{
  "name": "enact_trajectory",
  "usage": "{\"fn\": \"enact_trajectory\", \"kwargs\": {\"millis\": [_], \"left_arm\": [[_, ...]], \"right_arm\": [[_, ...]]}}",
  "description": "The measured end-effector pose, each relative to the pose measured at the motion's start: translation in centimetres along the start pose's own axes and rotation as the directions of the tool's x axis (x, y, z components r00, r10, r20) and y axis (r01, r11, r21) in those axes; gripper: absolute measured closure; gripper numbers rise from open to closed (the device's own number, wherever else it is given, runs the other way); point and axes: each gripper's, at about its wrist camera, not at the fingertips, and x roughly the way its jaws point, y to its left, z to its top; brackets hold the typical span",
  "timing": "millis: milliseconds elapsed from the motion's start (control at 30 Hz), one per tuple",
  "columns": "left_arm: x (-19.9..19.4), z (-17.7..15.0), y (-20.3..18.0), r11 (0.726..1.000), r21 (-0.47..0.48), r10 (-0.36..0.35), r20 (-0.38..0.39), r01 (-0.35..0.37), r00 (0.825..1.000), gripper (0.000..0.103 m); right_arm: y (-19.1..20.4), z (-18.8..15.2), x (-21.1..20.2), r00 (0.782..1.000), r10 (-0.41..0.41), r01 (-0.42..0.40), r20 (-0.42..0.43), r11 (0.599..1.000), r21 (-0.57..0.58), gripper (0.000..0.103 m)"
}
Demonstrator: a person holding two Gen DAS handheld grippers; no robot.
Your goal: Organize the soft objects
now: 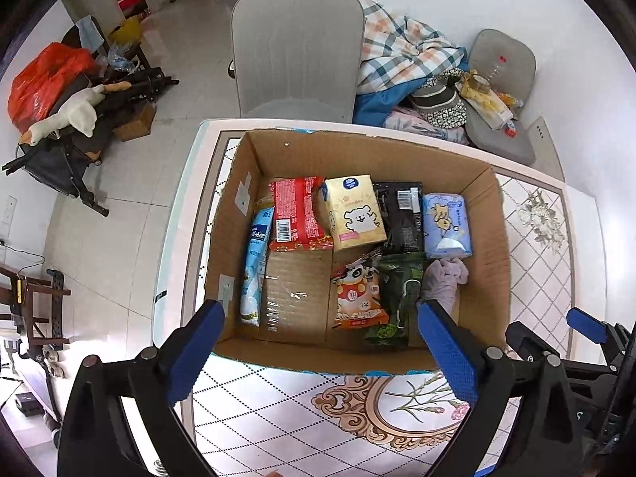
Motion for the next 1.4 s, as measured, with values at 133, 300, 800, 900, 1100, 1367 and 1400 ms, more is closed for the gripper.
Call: {"fn": "enact_trajectory", "kwargs": {"millis": [133, 300, 800, 900, 1100, 1367, 1400], "left_arm": [[-2.1, -0.7, -0.4, 1.0, 0.01, -0.008, 0.034, 0.008, 0.999, 0.003], [-6.9, -2.2, -1.4, 0.999, 0.039, 0.003, 0.11, -0.008, 0.994, 0.003], [-20.7, -7.7, -1.7, 0.998, 0.056, -0.022, 0.297, 0.006, 0.955, 0.003], [-22.1, -8.5, -1.7, 0.999, 0.051, -0.028, 0.311, 0.013, 0.95, 0.003], [-24.0, -9.6, -1.8, 0.999, 0.054, -0.025, 0.34, 0.007, 0.94, 0.003], [-24.3, -10.2, -2.0, 0.998, 0.066, -0.03, 0.342, 0.007, 0.939, 0.003], [-24.3, -10.3, -2.1, 0.998, 0.068, -0.029, 0.341, 0.006, 0.94, 0.003]], "right_arm": [[-0.4, -0.6, -1.9, 1.0, 0.008, -0.008, 0.029, 1.0, 0.004, 0.0], [-0.9, -2.1, -5.6, 0.995, 0.019, -0.019, 0.097, 1.0, 0.002, 0.0], [-1.8, -9.4, -21.0, 0.944, 0.048, -0.04, 0.327, 0.999, -0.031, 0.0], [-1.9, -10.4, -23.4, 0.934, 0.059, -0.049, 0.352, 0.998, -0.037, 0.0], [-1.9, -11.8, -26.5, 0.919, 0.061, -0.047, 0.39, 0.998, -0.046, 0.0], [-2.4, -12.8, -28.3, 0.903, 0.021, -0.011, 0.428, 1.0, -0.027, 0.0], [-2.5, -12.8, -28.3, 0.904, 0.021, -0.012, 0.428, 1.0, -0.025, 0.0]]}}
